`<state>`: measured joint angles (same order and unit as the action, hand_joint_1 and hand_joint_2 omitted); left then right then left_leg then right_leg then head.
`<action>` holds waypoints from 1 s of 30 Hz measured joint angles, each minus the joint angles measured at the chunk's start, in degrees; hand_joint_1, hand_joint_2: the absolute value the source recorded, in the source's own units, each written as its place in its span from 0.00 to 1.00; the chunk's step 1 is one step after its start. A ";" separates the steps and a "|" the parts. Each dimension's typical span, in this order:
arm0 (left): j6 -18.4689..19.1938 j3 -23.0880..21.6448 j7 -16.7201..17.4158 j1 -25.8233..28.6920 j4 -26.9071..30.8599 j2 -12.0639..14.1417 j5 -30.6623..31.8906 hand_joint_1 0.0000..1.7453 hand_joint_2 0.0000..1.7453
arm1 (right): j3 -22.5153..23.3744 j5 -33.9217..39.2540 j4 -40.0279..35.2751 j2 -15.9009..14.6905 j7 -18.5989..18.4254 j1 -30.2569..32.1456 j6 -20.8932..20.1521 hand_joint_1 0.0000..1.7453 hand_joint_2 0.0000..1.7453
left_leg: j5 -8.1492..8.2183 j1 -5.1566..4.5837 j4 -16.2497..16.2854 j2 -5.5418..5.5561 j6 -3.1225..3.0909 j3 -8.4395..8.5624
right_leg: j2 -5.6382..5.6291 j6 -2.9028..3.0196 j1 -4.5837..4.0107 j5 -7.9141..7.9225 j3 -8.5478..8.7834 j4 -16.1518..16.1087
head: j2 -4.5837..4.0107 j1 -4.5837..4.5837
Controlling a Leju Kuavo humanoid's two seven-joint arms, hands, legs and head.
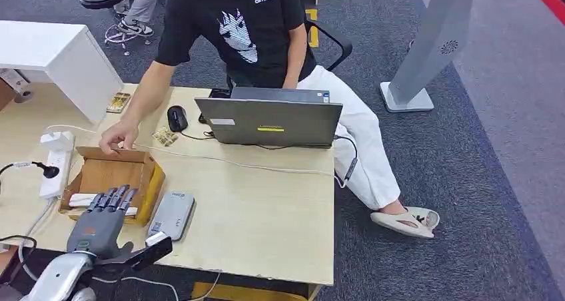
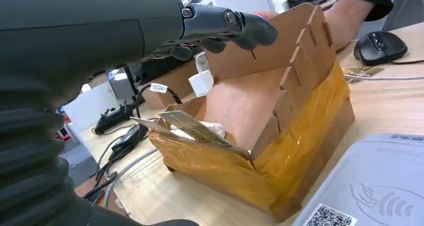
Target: Pass the card to the sensor for recognition and then transmit it.
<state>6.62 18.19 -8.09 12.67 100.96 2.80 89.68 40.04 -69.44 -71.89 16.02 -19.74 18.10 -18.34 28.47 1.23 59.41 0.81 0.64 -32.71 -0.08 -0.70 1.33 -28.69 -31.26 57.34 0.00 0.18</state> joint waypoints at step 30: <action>-6.95 -3.30 4.83 -2.07 -3.41 4.26 0.18 0.00 1.00 | 0.31 -0.02 0.31 0.00 -0.48 -0.07 0.44 0.00 1.00 | 0.00 0.00 0.00 -0.01 0.00 0.02 | -0.03 0.00 0.00 0.00 -0.03 0.00 | 0.00 0.02</action>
<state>-0.33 14.88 -3.26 10.60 97.55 7.06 89.85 40.35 -69.46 -71.58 16.02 -20.22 18.03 -17.90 28.47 1.23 59.41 0.80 0.65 -32.69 -0.11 -0.69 1.33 -28.68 -31.29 57.34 0.00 0.20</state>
